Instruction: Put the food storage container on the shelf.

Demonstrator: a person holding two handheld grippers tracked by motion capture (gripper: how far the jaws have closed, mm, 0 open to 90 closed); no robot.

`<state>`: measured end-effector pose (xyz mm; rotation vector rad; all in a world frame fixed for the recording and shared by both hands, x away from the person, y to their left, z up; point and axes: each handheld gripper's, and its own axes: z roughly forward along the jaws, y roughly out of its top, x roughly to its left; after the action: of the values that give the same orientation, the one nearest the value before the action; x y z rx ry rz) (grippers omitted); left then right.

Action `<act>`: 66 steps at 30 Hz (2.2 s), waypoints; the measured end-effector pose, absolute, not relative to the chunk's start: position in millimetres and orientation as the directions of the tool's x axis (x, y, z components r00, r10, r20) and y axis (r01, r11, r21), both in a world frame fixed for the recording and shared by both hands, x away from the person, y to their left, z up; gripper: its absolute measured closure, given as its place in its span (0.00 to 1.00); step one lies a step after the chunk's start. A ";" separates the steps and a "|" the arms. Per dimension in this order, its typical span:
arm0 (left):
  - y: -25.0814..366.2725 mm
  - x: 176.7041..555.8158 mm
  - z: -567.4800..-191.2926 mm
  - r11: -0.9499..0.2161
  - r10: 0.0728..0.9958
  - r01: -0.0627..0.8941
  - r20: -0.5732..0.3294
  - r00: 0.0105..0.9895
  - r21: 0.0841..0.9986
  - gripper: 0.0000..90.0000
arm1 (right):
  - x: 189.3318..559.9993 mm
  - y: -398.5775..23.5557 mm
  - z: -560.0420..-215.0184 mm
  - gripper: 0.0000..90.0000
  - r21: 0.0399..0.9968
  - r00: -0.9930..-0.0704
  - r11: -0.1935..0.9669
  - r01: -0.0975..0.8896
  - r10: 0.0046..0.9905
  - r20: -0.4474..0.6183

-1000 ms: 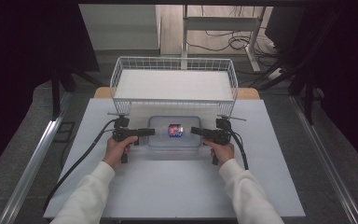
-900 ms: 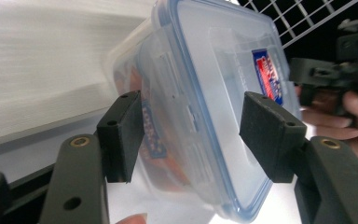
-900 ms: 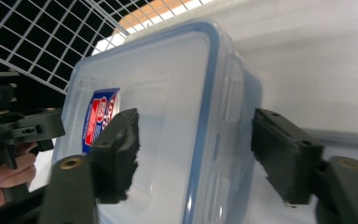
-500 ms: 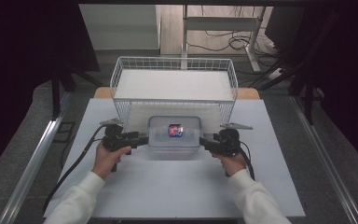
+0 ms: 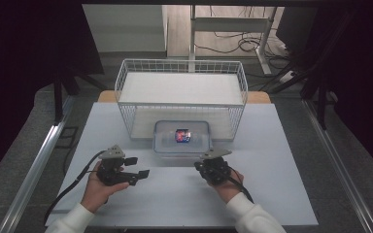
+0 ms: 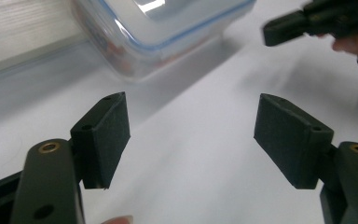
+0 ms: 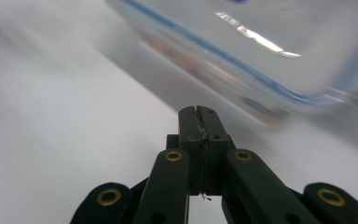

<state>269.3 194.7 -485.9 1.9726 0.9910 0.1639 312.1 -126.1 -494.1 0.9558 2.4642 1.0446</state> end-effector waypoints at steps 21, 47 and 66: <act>204.8 250.5 -487.6 -0.301 0.685 0.553 -0.228 0.692 0.777 0.29 | 353.6 -77.7 -518.2 0.99 0.738 -0.642 0.400 0.544 0.765 0.059; 203.0 256.2 -492.8 -0.322 0.678 0.554 -0.221 0.701 0.768 0.30 | 420.2 -71.3 -512.5 0.99 0.769 -0.519 0.273 0.578 0.850 0.088; 203.1 254.3 -491.1 -0.318 0.697 0.565 -0.216 0.683 0.762 0.30 | 303.1 -172.1 -469.2 0.99 0.798 -0.678 0.373 0.474 0.732 0.061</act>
<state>254.3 203.1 -491.1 2.0121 0.9722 0.1901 303.1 -172.1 -469.2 1.0619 2.3343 1.2040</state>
